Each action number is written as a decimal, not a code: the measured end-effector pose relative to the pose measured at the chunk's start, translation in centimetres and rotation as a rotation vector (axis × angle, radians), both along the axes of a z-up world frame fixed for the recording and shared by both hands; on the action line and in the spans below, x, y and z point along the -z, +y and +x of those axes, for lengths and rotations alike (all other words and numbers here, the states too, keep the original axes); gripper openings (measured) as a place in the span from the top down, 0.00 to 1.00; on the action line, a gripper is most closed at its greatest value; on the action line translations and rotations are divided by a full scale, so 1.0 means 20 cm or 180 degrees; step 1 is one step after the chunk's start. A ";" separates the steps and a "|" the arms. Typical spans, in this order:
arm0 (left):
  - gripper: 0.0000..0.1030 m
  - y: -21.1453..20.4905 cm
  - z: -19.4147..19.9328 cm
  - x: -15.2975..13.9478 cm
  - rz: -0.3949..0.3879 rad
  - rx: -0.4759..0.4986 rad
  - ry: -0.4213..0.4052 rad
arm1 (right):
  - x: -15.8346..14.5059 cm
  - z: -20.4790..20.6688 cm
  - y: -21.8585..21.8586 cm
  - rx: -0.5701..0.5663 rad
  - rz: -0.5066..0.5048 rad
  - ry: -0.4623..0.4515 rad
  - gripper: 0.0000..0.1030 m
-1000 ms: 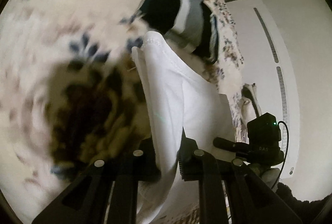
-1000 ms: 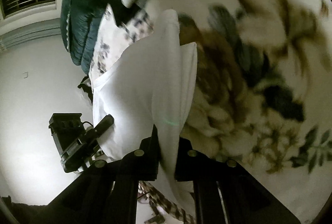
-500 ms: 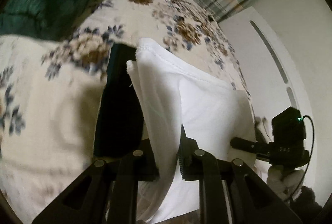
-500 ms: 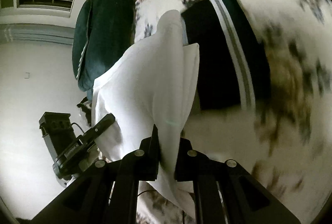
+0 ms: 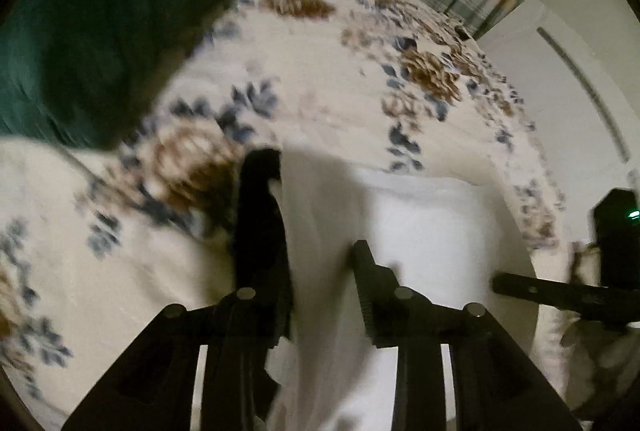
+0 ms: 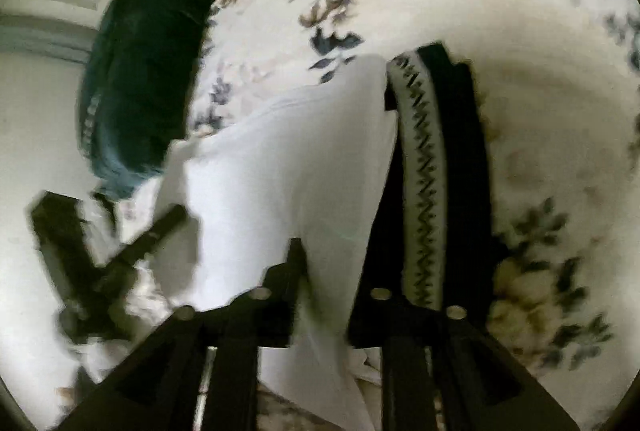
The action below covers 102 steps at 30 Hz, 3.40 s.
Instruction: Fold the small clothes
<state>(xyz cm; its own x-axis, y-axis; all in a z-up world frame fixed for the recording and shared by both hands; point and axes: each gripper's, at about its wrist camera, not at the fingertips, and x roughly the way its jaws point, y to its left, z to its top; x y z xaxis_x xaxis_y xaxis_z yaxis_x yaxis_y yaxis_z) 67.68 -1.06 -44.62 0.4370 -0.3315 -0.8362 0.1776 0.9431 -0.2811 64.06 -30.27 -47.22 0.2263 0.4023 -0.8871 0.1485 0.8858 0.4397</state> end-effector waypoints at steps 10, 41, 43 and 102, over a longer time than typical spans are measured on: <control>0.00 -0.05 -0.19 -0.14 0.0618 -0.0219 -0.0182 | -0.15 -0.30 0.17 0.0295 -0.1848 -0.0168 0.00; 0.00 0.02 -1.69 -1.77 0.0731 -0.0320 -0.0903 | -2.27 -1.98 0.43 0.0678 -0.2151 -0.1521 0.00; 0.00 0.02 -1.77 -1.85 0.0714 -0.0353 -0.0949 | -2.39 -2.08 0.46 0.0644 -0.2152 -0.1609 0.00; 0.00 0.05 -2.32 -2.32 0.0715 -0.0524 -0.1355 | -2.94 -2.65 0.52 0.0495 -0.1892 -0.2123 0.00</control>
<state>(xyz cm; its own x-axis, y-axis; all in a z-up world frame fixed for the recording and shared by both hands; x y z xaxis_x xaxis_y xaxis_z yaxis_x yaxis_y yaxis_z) 21.21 -0.16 1.70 0.7858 -0.0620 -0.6153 0.0762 0.9971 -0.0031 10.97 -19.90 11.58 0.7812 -0.1580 -0.6040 0.1638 0.9854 -0.0459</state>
